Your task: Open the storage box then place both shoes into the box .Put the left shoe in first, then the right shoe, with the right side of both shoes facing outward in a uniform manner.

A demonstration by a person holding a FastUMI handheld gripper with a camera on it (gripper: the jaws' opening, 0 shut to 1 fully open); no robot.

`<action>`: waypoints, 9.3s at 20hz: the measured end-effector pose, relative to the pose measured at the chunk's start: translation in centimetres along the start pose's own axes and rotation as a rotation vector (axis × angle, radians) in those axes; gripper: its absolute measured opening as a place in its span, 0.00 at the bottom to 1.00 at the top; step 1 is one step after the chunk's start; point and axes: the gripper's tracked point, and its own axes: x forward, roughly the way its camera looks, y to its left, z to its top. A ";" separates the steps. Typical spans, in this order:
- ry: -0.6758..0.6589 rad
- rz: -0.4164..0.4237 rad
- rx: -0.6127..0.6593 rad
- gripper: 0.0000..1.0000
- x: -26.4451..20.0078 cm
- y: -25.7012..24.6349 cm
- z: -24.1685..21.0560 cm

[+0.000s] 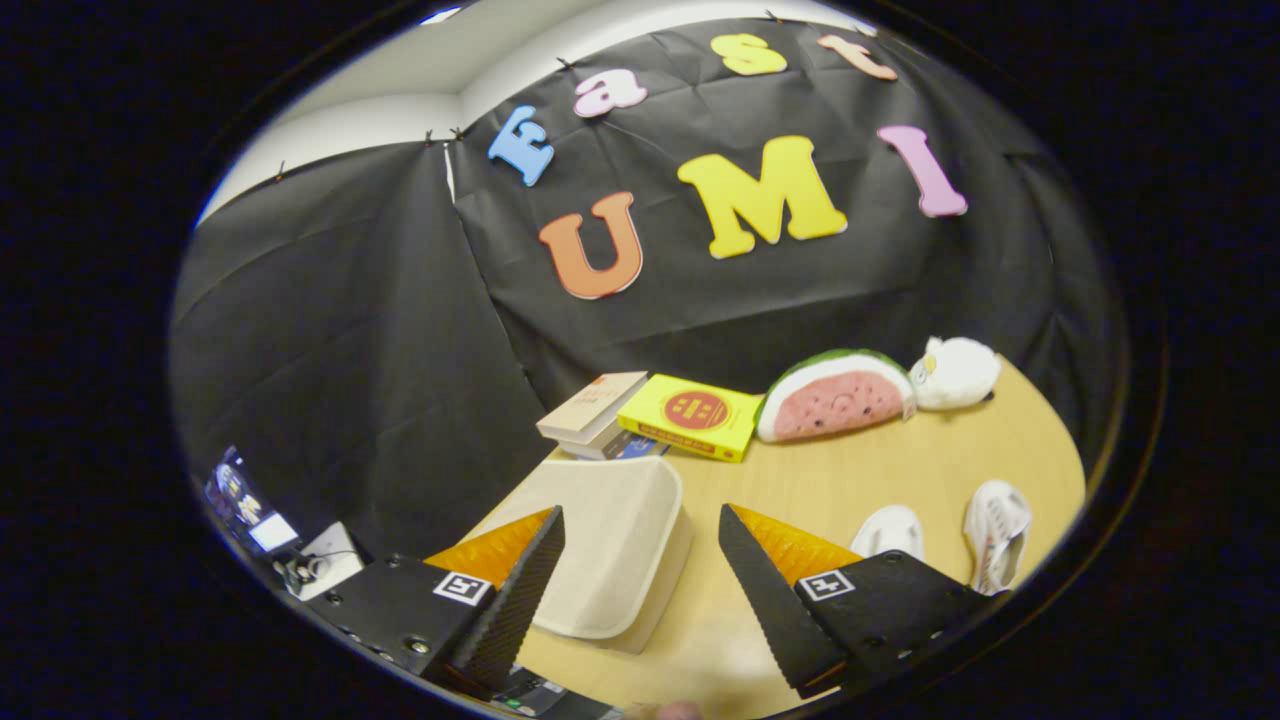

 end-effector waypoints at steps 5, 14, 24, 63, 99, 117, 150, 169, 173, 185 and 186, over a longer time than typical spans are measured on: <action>0.115 0.045 0.250 0.95 3.9 -0.3 -4.6; 0.273 0.079 0.540 0.95 8.8 0.1 -8.9; 0.321 0.071 0.612 0.61 8.4 0.4 -8.0; 0.083 0.311 -0.091 0.89 9.0 31.4 7.8; 0.286 -0.476 -0.065 0.96 -3.7 -25.4 -8.9; 0.478 -0.510 0.221 0.01 2.6 -28.6 -12.0; 0.384 -0.326 0.463 0.00 13.7 12.3 -6.1; 0.337 -0.320 0.342 0.08 19.6 12.6 -10.9; 0.274 -0.297 0.252 0.90 19.4 13.3 -8.2; 0.024 -0.288 -0.063 0.96 6.6 9.0 0.4; 0.002 -0.292 -0.083 0.96 4.9 8.0 1.0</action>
